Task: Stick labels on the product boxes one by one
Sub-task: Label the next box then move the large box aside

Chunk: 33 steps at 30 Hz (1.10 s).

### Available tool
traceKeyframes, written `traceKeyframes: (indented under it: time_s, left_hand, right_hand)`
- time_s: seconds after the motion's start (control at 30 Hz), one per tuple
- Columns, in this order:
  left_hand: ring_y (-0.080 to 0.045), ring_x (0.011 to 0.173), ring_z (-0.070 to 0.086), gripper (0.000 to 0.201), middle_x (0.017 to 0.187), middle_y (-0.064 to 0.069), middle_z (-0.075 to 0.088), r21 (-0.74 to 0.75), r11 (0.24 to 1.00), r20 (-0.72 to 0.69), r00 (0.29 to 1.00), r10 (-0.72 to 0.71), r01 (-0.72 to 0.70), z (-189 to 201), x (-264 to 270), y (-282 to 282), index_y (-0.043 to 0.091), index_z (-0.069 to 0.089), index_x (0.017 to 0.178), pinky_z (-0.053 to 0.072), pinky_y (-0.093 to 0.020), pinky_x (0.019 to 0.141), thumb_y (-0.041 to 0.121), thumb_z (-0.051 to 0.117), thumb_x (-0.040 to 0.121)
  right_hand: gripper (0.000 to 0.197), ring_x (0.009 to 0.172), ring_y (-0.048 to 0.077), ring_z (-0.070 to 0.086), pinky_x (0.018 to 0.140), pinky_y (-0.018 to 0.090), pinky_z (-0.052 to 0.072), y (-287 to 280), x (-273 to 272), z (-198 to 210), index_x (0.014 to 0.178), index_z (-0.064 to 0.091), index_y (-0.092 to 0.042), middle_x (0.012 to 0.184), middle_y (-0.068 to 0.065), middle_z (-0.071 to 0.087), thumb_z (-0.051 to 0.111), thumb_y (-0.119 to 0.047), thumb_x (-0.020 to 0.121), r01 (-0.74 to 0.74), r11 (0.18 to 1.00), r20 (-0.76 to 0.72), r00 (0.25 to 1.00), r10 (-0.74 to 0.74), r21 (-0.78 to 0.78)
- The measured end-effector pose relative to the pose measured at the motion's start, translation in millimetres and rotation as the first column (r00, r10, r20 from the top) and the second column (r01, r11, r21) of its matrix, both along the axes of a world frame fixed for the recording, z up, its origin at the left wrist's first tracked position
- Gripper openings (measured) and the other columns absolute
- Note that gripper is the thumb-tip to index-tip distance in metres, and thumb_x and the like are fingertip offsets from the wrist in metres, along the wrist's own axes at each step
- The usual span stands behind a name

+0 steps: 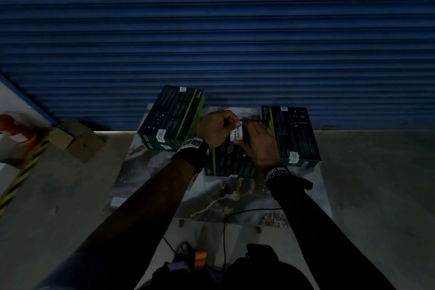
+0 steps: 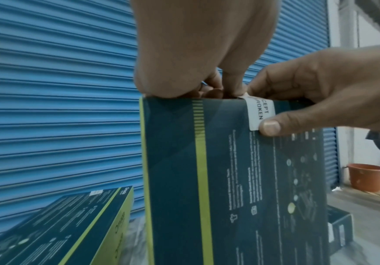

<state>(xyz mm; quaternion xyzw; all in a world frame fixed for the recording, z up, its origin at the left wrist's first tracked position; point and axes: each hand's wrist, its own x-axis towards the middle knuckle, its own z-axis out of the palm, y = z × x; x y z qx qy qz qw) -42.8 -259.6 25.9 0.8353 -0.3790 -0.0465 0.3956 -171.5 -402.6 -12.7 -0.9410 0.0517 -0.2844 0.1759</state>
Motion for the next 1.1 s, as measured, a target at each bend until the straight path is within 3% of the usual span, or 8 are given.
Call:
traceKeyframes:
  time_s: [0.2, 0.4, 0.6, 0.87, 1.1]
  left_hand:
    - [-0.009, 0.087, 0.069, 0.012, 0.097, 0.011, 0.075, -0.026, 0.999, -0.049, 0.998, 0.033, -0.034, 1.3, 1.7, 0.1, 0.035, 0.074, 0.098, 0.058, -0.038, 0.078, 0.045, 0.068, 0.094]
    - [-0.005, 0.084, 0.068, 0.014, 0.092, 0.013, 0.075, -0.053, 0.998, -0.051, 0.998, 0.031, -0.034, -0.5, 1.8, 2.0, 0.035, 0.075, 0.096, 0.057, -0.037, 0.075, 0.047, 0.07, 0.093]
    - [-0.006, 0.083, 0.068, 0.013, 0.09, 0.013, 0.074, -0.058, 0.997, -0.086, 0.995, 0.046, -0.051, -0.2, 2.5, -0.1, 0.032, 0.075, 0.093, 0.058, -0.036, 0.073, 0.044, 0.075, 0.09]
    - [-0.003, 0.079, 0.068, 0.015, 0.085, 0.014, 0.073, -0.07, 0.994, -0.016, 0.996, 0.088, -0.089, -2.7, -1.4, -2.7, 0.03, 0.075, 0.09, 0.058, -0.034, 0.071, 0.044, 0.078, 0.086]
    - [-0.012, 0.083, 0.064, 0.014, 0.092, 0.012, 0.069, -0.015, 0.999, 0.143, 0.989, 0.045, -0.043, -5.6, -1.6, -5.6, 0.031, 0.068, 0.097, 0.057, -0.037, 0.07, 0.044, 0.07, 0.091]
  right_hand:
    - [0.066, 0.115, 0.029, 0.057, 0.101, 0.039, 0.046, 4.2, -2.0, 11.3, 0.136, 0.052, -0.012, 0.127, 0.009, 0.066, 0.081, -0.041, 0.083, 0.022, 0.996, -0.009, 1.0, -0.021, 0.09]
    - [0.066, 0.116, 0.028, 0.062, 0.101, 0.04, 0.047, 3.4, 0.0, 8.9, 0.136, 0.048, -0.017, 0.13, 0.004, 0.065, 0.07, -0.058, 0.088, 0.023, 0.994, -0.034, 0.999, -0.02, 0.107]
    - [0.068, 0.114, 0.032, 0.061, 0.098, 0.04, 0.046, -0.3, -0.8, 6.7, 0.139, 0.047, -0.014, 0.128, 0.011, 0.065, 0.077, -0.044, 0.086, 0.007, 0.994, -0.065, 0.998, 0.0, 0.107]
    - [0.068, 0.115, 0.033, 0.061, 0.101, 0.04, 0.046, 0.7, -5.1, 6.5, 0.141, 0.046, -0.01, 0.135, 0.011, 0.063, 0.077, -0.04, 0.087, -0.013, 0.994, -0.046, 0.999, 0.018, 0.112]
    - [0.066, 0.116, 0.034, 0.06, 0.099, 0.043, 0.049, -2.6, -2.5, 6.5, 0.144, 0.041, -0.013, 0.132, 0.014, 0.063, 0.071, -0.041, 0.091, -0.033, 0.991, -0.074, 0.996, 0.043, 0.132]
